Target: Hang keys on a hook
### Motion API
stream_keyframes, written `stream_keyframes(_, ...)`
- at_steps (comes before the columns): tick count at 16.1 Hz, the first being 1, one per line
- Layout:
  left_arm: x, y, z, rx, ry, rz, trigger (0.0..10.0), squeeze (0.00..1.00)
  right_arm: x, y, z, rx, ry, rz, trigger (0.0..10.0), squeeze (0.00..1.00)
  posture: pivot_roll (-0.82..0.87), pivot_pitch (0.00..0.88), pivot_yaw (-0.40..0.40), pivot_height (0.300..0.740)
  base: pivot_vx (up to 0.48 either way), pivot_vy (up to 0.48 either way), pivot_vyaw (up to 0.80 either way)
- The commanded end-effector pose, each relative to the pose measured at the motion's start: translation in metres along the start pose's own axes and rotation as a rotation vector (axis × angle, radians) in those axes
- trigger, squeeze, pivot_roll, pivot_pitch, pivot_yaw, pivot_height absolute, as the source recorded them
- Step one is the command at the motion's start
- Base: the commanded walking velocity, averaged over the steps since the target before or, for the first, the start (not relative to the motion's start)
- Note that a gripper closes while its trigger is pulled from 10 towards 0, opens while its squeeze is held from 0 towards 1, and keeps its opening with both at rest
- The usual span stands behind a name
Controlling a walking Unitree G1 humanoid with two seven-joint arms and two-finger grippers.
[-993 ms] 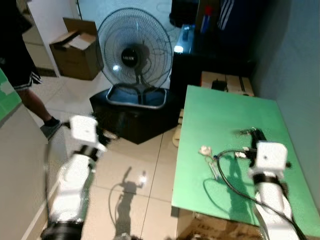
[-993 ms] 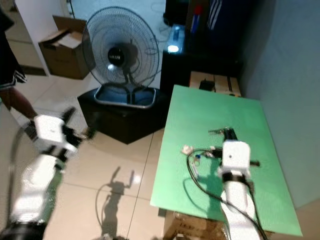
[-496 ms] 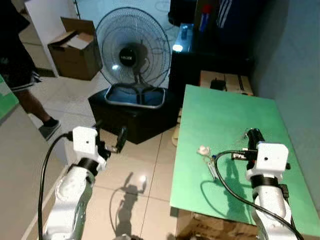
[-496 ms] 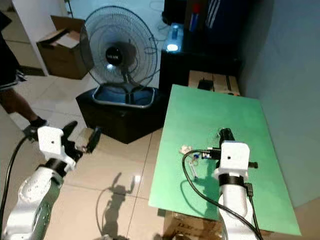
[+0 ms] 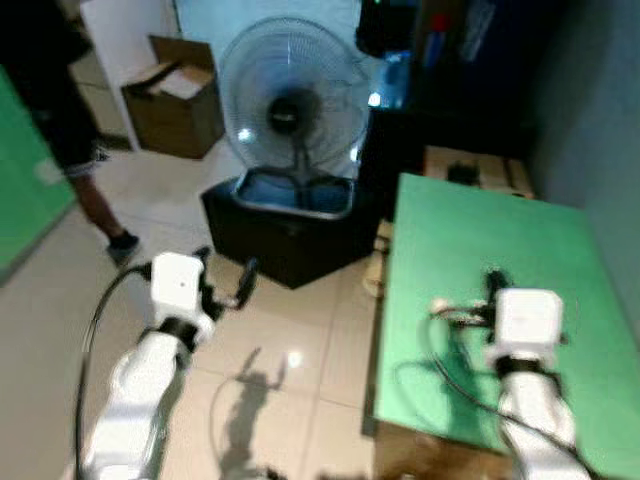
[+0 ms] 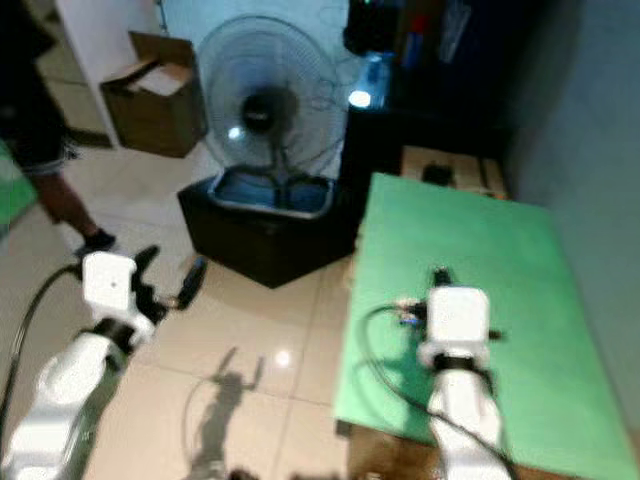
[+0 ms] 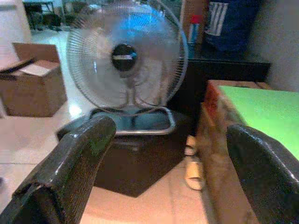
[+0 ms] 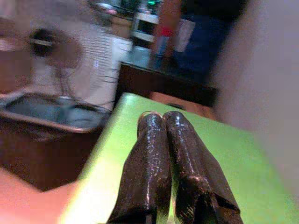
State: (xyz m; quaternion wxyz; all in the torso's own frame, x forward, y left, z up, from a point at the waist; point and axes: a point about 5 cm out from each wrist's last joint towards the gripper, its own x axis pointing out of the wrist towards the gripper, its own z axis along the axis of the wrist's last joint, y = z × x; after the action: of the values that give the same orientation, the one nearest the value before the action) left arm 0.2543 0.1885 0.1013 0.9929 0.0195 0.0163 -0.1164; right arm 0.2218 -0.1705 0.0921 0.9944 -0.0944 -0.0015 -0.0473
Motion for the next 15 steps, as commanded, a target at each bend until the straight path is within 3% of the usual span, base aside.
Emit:
stream_keyframes(1,0.002,-0.004,-0.001,-0.005,0.008,-0.018,10.0,0.0,0.0,-0.005,-0.003,-0.006,0.019,-0.002,10.0,0.0,-0.03,0.0,-0.02,0.722,0.0,0.48,0.0)
stream_keyframes(7,0.005,-0.007,-0.003,-0.002,0.022,-0.042,10.0,0.0,0.002,-0.002,-0.008,-0.009,0.037,0.022,10.0,0.0,-0.03,0.0,-0.014,0.722,0.0,0.48,0.0)
stream_keyframes(9,0.007,-0.008,0.0,0.048,0.01,-0.042,10.0,0.0,0.003,0.0,-0.008,-0.017,0.035,0.034,10.0,0.0,-0.03,0.0,-0.012,0.722,0.0,0.36,0.0)
stream_keyframes(13,0.006,-0.012,-0.001,0.056,0.016,-0.057,10.0,0.0,0.004,0.007,-0.012,0.002,0.057,0.076,10.0,0.0,-0.04,0.0,-0.003,0.722,0.0,0.0,0.75)
stream_keyframes(15,0.004,-0.008,-0.005,0.002,0.025,-0.016,10.0,0.0,0.007,0.008,-0.015,0.021,0.062,0.082,10.0,0.0,-0.03,0.0,-0.007,0.722,0.0,0.0,0.7)
